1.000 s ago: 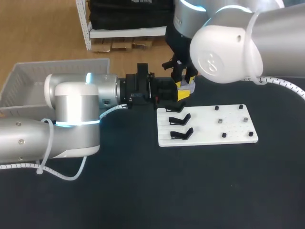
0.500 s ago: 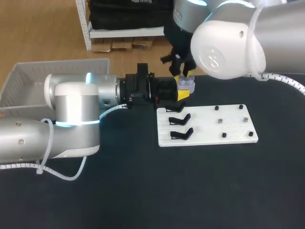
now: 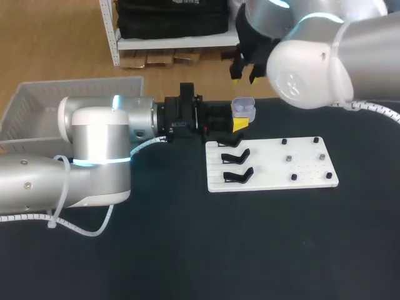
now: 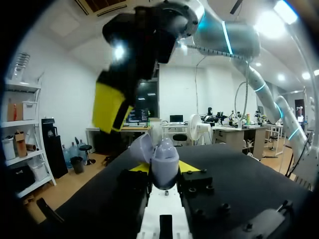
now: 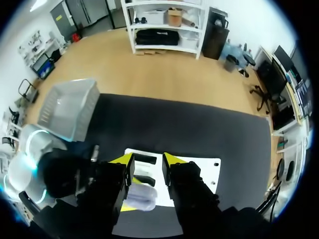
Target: Pick up each earbud case from the left stands, insert the matching earbuds, close the lid, and place the case in the box.
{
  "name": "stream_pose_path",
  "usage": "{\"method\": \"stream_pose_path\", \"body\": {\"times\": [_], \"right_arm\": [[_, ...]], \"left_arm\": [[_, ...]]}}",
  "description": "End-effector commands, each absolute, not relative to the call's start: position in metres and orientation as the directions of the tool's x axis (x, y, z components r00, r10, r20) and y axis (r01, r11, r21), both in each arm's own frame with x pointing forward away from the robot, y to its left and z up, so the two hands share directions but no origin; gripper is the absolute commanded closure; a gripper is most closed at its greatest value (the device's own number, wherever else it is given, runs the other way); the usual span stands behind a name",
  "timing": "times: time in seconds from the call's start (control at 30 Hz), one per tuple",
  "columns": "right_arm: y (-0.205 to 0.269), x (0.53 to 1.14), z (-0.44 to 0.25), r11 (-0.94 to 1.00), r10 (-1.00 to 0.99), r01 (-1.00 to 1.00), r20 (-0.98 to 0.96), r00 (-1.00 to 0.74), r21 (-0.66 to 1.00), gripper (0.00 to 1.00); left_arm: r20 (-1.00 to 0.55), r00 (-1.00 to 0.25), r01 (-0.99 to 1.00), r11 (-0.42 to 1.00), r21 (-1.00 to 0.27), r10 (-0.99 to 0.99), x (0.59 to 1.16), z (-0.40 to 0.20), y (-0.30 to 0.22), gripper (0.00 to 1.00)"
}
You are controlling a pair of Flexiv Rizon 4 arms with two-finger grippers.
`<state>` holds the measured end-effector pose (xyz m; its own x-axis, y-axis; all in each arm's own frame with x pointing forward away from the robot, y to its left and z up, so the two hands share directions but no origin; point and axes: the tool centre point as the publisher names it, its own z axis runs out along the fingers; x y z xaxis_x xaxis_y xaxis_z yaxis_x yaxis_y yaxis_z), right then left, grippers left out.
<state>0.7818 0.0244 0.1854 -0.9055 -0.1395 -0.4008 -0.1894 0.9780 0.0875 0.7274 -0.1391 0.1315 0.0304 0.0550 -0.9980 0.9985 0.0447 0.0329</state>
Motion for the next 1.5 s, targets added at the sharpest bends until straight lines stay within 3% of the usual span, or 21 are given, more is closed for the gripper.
{"method": "stream_pose_path", "body": {"times": [0.03, 0.87, 0.93, 1.07, 1.1, 1.13, 1.17, 1.5], "right_arm": [[0.028, 0.787, 0.173, 0.981, -0.139, -0.180, -0.375, -0.917, 0.077, 0.65], [0.016, 0.743, 0.180, 0.980, -0.094, -0.154, -0.384, -0.919, 0.129, 0.63], [0.012, 0.745, 0.189, 0.978, -0.046, -0.124, -0.407, -0.912, 0.168, 0.54], [-0.002, 0.740, 0.202, 0.965, 0.057, -0.065, -0.445, -0.894, 0.255, 0.52], [-0.006, 0.738, 0.203, 0.963, 0.076, -0.053, -0.456, -0.887, 0.265, 0.42], [-0.009, 0.734, 0.204, 0.959, 0.094, -0.042, -0.456, -0.885, 0.280, 0.07], [-0.013, 0.731, 0.205, 0.954, 0.114, -0.032, -0.459, -0.881, 0.297, 0.00], [-0.032, 0.713, 0.203, 0.926, 0.220, 0.046, -0.438, -0.872, 0.374, 0.00]], "left_arm": [[-0.998, 0.035, 0.998, 0.053, 0.038, 0.050, 0.725, 0.130, -0.139, 1.00], [-0.998, 0.035, 0.998, 0.053, 0.038, 0.050, 0.725, 0.130, -0.139, 1.00], [-0.998, 0.035, 0.998, 0.053, 0.038, 0.050, 0.725, 0.130, -0.139, 1.00], [-0.998, 0.040, 0.997, 0.059, 0.043, 0.047, 0.727, 0.132, -0.133, 1.00], [-0.998, 0.046, 0.997, 0.065, 0.049, 0.045, 0.729, 0.135, -0.127, 1.00], [-0.998, 0.050, 0.996, 0.074, 0.053, 0.039, 0.730, 0.137, -0.119, 1.00], [-0.998, 0.056, 0.995, 0.080, 0.059, 0.037, 0.732, 0.140, -0.111, 1.00], [-0.989, 0.124, 0.976, 0.170, 0.137, 0.086, 0.751, 0.172, -0.010, 1.00]]}}
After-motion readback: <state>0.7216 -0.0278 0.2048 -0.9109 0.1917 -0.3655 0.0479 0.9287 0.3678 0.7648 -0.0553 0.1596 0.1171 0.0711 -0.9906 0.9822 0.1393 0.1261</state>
